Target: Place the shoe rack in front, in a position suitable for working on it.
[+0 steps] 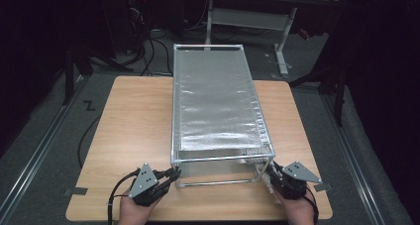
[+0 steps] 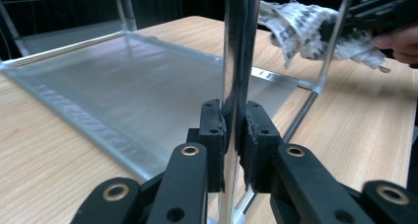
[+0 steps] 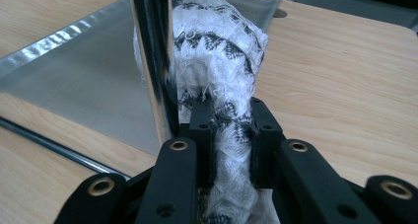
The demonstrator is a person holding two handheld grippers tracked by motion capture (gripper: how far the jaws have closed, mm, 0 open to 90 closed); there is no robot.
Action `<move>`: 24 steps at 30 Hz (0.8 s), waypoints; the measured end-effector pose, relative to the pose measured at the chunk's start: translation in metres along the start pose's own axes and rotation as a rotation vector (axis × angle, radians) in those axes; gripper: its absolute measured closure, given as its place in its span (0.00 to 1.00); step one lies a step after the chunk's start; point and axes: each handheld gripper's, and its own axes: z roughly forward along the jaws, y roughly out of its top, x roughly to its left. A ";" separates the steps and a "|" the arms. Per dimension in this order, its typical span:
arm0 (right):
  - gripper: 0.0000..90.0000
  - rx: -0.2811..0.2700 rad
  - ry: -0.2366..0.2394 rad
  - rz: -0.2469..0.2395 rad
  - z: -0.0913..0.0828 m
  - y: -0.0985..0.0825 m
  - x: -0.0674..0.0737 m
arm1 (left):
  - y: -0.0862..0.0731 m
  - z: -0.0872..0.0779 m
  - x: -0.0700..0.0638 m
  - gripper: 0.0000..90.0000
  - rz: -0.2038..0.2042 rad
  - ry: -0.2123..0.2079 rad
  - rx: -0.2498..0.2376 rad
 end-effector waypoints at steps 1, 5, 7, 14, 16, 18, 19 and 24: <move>0.85 0.001 -0.009 -0.002 -0.003 -0.001 0.000 | 0.000 0.002 0.001 0.90 0.000 -0.003 -0.002; 0.84 0.019 -0.073 0.025 -0.012 -0.005 0.001 | 0.003 0.011 0.002 0.89 0.004 -0.018 -0.007; 0.83 0.015 -0.117 0.048 -0.023 -0.005 0.000 | 0.003 0.014 0.001 0.89 0.004 -0.029 -0.010; 0.83 -0.087 -0.190 0.080 -0.061 0.007 0.001 | 0.005 0.019 0.002 0.89 0.006 -0.044 -0.011; 0.83 -0.132 -0.183 0.074 -0.070 0.013 0.005 | 0.005 0.020 0.002 0.89 0.005 -0.043 -0.011; 0.83 -0.146 -0.168 0.053 -0.073 0.017 0.010 | 0.005 0.019 0.003 0.89 0.001 -0.041 -0.010; 0.84 -0.142 -0.156 0.034 -0.071 0.018 0.013 | 0.005 0.019 0.003 0.89 0.000 -0.040 -0.011; 0.84 -0.072 -0.102 0.016 -0.056 0.012 0.017 | 0.004 0.017 0.004 0.89 0.001 -0.031 -0.011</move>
